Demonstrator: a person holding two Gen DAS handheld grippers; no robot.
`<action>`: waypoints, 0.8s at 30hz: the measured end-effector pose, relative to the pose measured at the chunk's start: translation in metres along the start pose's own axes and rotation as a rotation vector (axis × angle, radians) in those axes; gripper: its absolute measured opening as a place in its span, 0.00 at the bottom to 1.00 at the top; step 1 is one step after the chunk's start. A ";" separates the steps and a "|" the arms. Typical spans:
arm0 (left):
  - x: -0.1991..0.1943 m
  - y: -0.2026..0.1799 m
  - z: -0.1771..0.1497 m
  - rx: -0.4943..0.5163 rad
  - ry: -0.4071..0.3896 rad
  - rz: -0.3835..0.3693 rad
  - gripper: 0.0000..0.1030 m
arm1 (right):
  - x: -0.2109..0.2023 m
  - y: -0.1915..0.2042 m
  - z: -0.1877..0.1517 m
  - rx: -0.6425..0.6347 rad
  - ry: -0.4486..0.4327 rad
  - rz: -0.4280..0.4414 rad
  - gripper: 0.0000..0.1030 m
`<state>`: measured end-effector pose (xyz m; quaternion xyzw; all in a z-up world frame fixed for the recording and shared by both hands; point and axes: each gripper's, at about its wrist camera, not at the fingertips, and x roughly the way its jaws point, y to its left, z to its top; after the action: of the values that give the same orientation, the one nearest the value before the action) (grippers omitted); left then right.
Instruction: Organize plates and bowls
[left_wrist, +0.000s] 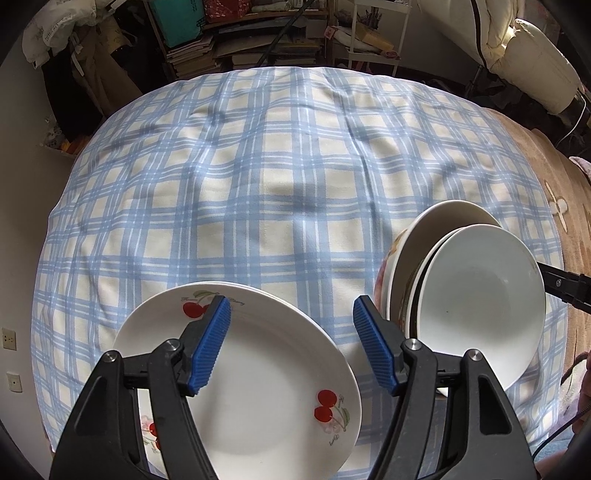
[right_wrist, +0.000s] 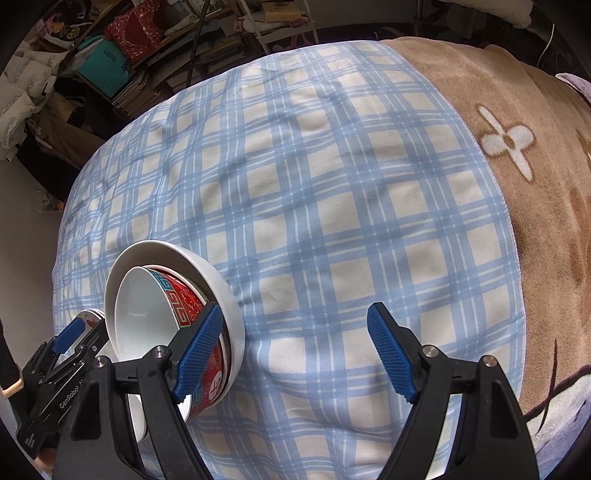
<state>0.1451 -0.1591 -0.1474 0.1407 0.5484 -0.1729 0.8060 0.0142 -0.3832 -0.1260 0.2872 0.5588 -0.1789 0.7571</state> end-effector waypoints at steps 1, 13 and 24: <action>0.001 0.000 0.000 -0.001 0.003 -0.001 0.66 | -0.001 0.000 0.000 0.001 0.000 0.012 0.82; -0.001 -0.012 -0.001 0.047 -0.019 0.003 0.61 | 0.000 0.001 0.000 0.000 0.013 0.081 0.61; 0.001 -0.007 0.003 0.009 -0.013 -0.113 0.40 | 0.004 0.009 -0.002 -0.035 0.029 0.073 0.48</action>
<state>0.1445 -0.1668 -0.1477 0.1121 0.5495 -0.2215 0.7978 0.0190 -0.3744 -0.1278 0.2967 0.5621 -0.1372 0.7597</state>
